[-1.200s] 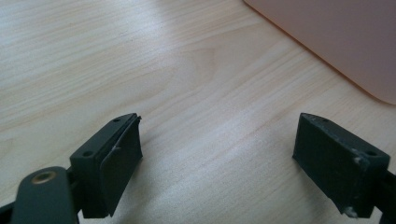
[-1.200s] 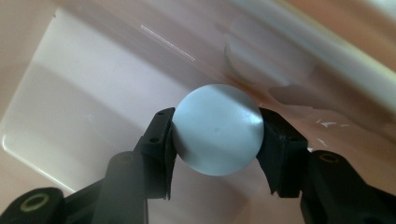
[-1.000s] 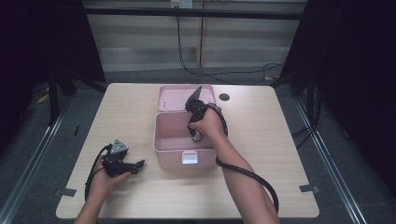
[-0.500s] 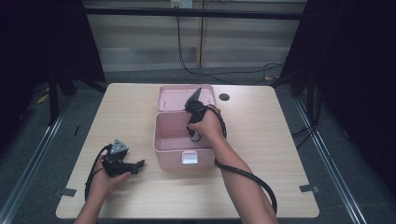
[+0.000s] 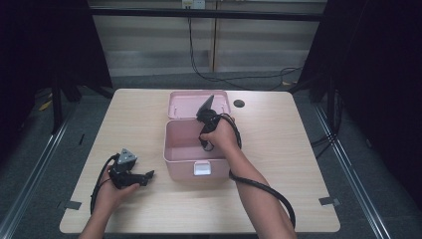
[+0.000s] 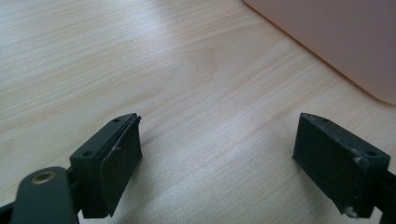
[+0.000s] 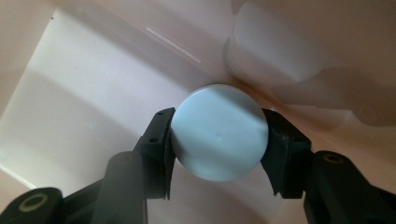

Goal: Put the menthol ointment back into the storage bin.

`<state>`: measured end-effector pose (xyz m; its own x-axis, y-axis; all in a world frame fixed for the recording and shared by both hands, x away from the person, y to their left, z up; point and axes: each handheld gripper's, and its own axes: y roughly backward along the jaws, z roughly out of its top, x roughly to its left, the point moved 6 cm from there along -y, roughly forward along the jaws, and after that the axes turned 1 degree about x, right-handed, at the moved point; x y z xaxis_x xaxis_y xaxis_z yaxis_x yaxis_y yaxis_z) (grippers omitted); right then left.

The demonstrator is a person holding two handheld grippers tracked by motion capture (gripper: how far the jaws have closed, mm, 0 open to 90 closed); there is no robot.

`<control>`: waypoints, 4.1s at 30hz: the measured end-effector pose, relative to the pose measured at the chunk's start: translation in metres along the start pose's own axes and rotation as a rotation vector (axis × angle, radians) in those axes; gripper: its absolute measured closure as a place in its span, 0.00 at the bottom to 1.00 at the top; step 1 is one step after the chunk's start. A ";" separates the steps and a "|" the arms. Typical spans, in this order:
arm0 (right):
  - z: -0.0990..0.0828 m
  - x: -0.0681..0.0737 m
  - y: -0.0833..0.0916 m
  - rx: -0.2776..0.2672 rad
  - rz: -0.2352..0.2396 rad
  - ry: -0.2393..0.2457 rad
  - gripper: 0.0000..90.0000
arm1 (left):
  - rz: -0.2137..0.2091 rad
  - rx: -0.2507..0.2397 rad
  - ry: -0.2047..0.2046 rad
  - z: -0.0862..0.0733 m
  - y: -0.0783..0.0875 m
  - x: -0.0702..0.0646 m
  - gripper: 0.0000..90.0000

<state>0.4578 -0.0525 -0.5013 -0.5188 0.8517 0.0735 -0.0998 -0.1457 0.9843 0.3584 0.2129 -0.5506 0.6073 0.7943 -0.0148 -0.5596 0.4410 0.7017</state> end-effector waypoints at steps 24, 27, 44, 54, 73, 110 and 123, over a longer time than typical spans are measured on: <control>-0.001 0.003 0.002 0.011 -0.006 0.022 0.43 | 0.000 -0.003 0.004 0.000 0.000 0.000 0.16; 0.000 0.003 0.003 0.010 -0.008 0.024 0.42 | 0.000 -0.003 0.004 0.000 0.000 0.000 0.16; 0.000 0.005 0.020 -0.015 -0.007 0.050 0.38 | 0.001 -0.002 0.002 0.000 0.000 0.000 0.16; -0.002 0.011 0.039 -0.023 -0.010 0.085 0.38 | -0.003 0.000 0.004 0.001 0.000 0.000 0.16; -0.029 0.018 0.089 -0.074 0.027 0.181 0.58 | -0.003 0.000 0.003 0.001 0.000 0.000 0.16; -0.066 0.067 0.122 -0.107 0.129 0.404 1.00 | -0.001 -0.003 0.004 0.001 -0.001 0.000 0.16; -0.079 0.077 0.118 -0.108 0.155 0.456 1.00 | 0.001 -0.003 0.003 0.001 -0.001 0.000 0.16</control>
<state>0.3386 -0.0443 -0.3921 -0.8507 0.5127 0.1161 -0.0671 -0.3249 0.9434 0.3591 0.2124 -0.5506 0.6050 0.7960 -0.0162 -0.5619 0.4413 0.6996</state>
